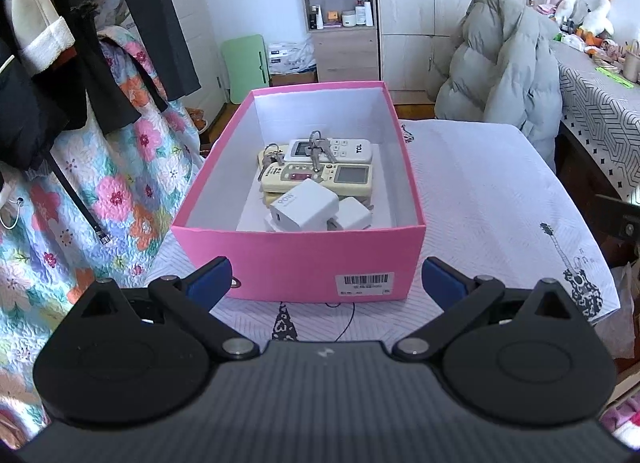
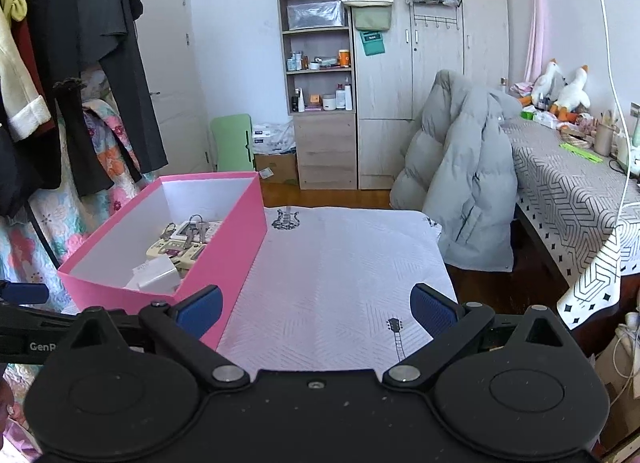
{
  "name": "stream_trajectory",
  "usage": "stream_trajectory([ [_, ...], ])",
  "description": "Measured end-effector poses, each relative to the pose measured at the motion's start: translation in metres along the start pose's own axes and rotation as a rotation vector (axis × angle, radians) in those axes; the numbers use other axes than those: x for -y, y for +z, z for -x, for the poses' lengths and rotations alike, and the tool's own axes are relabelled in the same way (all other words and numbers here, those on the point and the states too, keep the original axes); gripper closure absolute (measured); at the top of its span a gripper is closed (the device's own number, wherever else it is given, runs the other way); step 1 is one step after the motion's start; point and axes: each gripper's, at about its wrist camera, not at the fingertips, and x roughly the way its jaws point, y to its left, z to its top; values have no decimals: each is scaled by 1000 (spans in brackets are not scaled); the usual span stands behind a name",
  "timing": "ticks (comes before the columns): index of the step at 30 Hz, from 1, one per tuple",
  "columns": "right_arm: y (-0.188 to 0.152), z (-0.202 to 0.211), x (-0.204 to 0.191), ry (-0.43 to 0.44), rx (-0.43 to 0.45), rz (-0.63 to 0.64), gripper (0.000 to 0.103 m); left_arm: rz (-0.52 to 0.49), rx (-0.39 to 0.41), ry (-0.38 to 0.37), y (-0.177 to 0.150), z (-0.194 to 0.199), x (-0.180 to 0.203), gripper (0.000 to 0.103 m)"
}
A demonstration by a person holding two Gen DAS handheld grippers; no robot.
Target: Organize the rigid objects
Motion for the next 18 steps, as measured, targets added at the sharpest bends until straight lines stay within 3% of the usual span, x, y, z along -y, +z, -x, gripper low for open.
stream_trajectory([
  [18, -4, 0, -12, 0, -39, 17, 2, -5, -31, 30, 0, -3, -5, 0],
])
